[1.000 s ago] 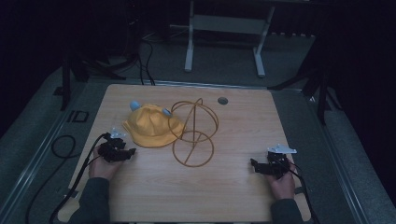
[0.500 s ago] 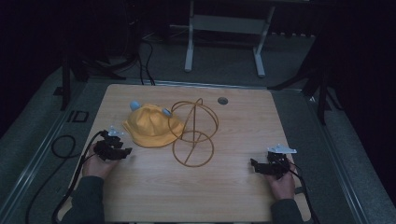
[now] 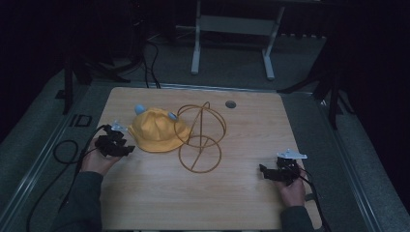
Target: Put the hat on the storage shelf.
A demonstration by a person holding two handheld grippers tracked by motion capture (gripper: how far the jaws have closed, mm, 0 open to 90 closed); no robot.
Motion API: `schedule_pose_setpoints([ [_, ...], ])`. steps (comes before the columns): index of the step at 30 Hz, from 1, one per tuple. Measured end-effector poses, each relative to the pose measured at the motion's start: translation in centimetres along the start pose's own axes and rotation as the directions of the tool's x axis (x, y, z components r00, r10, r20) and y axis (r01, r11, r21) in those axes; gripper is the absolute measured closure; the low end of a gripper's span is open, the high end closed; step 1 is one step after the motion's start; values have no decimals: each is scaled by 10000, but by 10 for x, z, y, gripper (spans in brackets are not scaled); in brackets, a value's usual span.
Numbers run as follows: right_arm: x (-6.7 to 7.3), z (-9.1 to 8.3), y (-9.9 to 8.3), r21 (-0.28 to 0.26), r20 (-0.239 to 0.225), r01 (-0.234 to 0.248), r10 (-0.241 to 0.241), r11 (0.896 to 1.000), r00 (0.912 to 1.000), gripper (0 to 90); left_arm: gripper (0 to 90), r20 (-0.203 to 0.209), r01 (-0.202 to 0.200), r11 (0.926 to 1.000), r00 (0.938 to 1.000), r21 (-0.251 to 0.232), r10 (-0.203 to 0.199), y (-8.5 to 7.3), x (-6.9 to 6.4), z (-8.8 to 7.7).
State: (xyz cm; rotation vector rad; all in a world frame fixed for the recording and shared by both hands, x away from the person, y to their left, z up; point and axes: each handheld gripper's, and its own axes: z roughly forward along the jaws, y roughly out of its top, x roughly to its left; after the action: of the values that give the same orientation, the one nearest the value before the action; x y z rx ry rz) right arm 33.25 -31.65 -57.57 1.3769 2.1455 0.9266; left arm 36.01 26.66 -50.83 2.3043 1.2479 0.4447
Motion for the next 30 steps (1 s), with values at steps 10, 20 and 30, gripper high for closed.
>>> schedule_pose_setpoints([
  [10, 0, 0, 0, 7, 4, 31, -31, 10000, 10000, 132, 535, 280, -787, 9968, 9965, -135, 790, 18, 10, -16],
  [20, 0, 0, 0, 1, 0, 2, -2, 10000, 10000, 132, 546, 826, -1255, 9918, 9885, -224, 1270, 43, 24, -32],
  [30, 0, 0, 0, 10, 3, 22, -22, 10000, 10000, 132, 515, 1124, -1298, 9907, 9846, -420, 1338, 61, 31, -43],
])
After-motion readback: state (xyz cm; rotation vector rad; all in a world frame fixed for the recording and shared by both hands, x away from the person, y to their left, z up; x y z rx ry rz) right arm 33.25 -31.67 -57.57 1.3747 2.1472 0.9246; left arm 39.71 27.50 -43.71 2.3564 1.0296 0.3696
